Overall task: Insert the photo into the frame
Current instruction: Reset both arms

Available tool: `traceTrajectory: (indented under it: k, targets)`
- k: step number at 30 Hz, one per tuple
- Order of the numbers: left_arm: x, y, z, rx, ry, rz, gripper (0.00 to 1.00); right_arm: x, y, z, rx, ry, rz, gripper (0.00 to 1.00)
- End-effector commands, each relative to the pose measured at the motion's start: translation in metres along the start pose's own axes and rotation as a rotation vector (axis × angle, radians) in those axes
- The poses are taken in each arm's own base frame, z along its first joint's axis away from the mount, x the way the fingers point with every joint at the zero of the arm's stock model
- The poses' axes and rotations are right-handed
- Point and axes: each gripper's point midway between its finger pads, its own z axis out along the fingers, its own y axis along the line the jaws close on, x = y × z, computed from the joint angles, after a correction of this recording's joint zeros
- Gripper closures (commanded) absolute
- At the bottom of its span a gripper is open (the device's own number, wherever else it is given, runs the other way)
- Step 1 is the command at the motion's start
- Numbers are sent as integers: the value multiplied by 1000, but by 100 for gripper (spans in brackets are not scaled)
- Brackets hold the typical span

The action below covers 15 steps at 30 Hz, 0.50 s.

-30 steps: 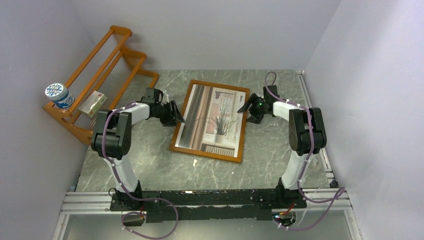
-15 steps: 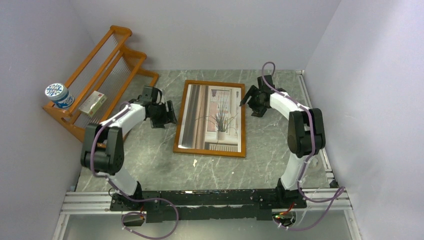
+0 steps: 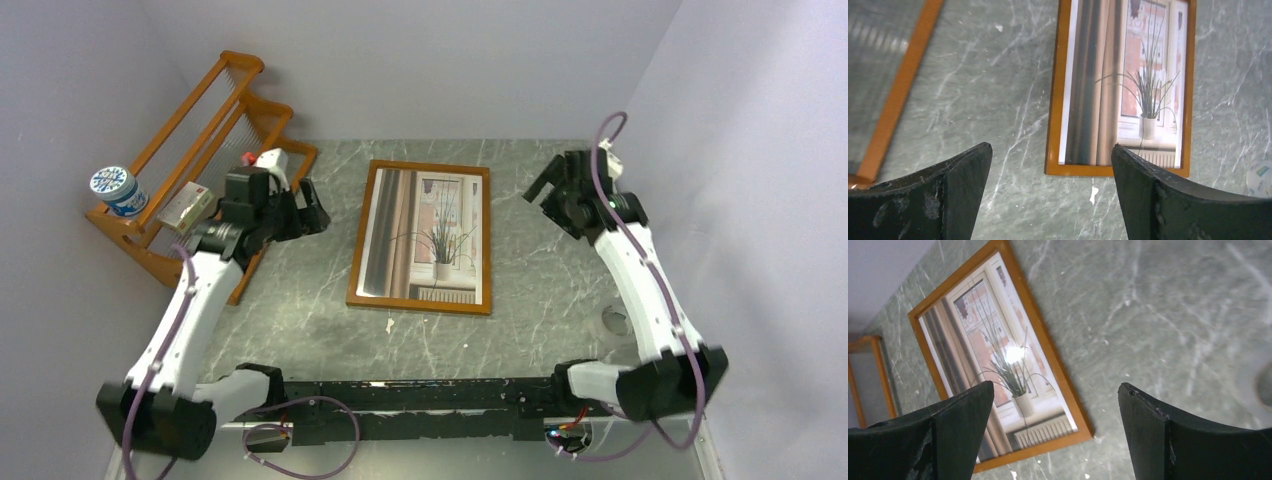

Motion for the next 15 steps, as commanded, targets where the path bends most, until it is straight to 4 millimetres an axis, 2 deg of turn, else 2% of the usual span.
traceTrajectory:
  k: [1, 5, 8, 11, 15]
  targets:
    - [-10, 16, -48, -108, -81, -3, 6, -7, -53, -58, 128, -105, 11, 1]
    - [-13, 26, -85, -165, -131, 10, 6, -21, -67, -104, 102, -202, 35, 5]
    - [-22, 26, -115, -169, -201, 16, 6, -34, -65, -135, 11, -299, 57, 7]
    - [-24, 26, -142, -169, -248, 0, 6, -42, -65, -156, -41, -357, 71, 1]
    - [-22, 25, -168, -153, -296, -8, 6, -45, -70, -173, -61, -389, 70, 1]
